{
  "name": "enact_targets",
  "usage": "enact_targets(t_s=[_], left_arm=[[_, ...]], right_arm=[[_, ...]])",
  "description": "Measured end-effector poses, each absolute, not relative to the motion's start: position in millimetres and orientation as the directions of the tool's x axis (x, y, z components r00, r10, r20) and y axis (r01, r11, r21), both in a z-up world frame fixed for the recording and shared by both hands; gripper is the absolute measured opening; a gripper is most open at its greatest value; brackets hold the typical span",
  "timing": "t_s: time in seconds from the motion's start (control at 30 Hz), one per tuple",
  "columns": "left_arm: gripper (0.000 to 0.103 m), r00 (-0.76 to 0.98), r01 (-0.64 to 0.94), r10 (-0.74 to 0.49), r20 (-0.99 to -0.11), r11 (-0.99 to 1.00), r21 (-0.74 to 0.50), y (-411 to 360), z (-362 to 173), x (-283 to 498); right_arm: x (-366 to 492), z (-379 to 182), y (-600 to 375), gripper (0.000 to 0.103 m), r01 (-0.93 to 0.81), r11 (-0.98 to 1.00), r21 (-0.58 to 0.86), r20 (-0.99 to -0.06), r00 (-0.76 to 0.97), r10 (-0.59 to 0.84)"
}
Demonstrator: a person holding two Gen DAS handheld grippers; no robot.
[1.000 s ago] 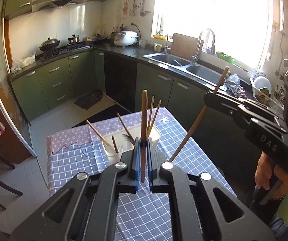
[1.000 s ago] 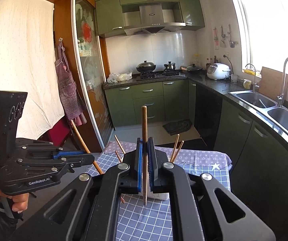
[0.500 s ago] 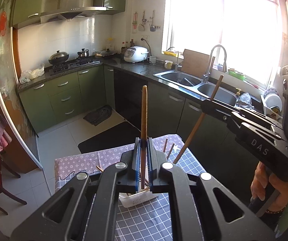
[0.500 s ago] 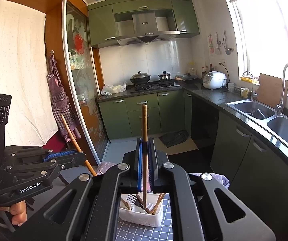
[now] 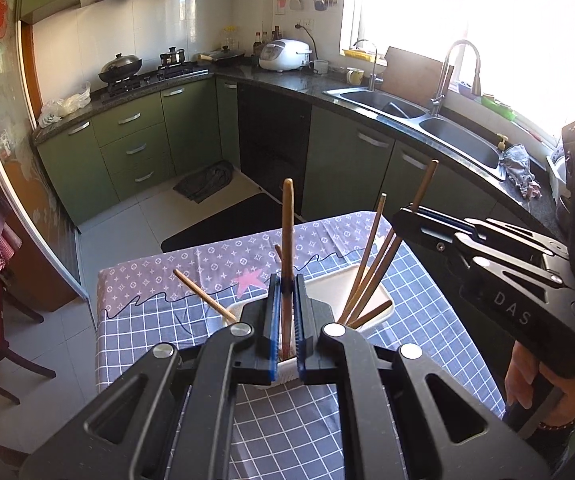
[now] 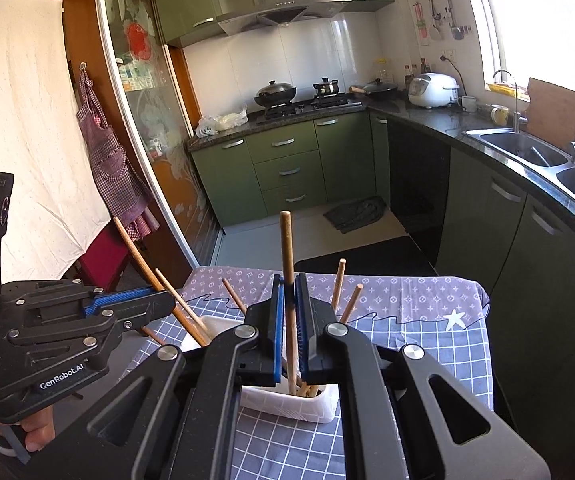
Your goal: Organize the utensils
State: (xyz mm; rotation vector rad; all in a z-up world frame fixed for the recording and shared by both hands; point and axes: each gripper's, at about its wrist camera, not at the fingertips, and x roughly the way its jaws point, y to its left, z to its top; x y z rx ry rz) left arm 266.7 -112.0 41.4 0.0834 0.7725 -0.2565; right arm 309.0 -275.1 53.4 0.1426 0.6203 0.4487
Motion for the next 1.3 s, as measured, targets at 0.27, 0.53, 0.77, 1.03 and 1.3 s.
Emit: enact_targets(t_s=[0.27,0.53,0.77,1.03,1.3], left_arm=[[0.023,0.699,0.251,-0.215,-0.682,0.967,-0.048,-106,36,249],[0.055,0.784,0.223,-0.213,-0.583,0.973,-0.054,-85,36,164],[0.073,0.810,0.155,-0.168,-0.562,0.985,-0.071,-55,0,89],[0.094,0.866,0.117,-0.126,-0.484,0.992,-0.049,-45,-2,25],[0.096,0.858,0.132,-0.139,-0.495,0.990,-0.049,-50,-9,4]], right_arm=[[265,60,-288,0.014,-0.362,0.898,0.251,-0.490,0.753,0.440],[170,47,-311,0.030,-0.342,0.910,0.236,-0.443,0.795,0.414],[97,-6,-322,0.066,-0.321,0.915,0.244,-0.461,0.792,0.400],[38,-17,-321,0.098,-0.319,0.923,0.215,-0.426,0.820,0.382],[0,-7,-305,0.098,-0.273,0.957,0.098,-0.414,0.863,0.289]])
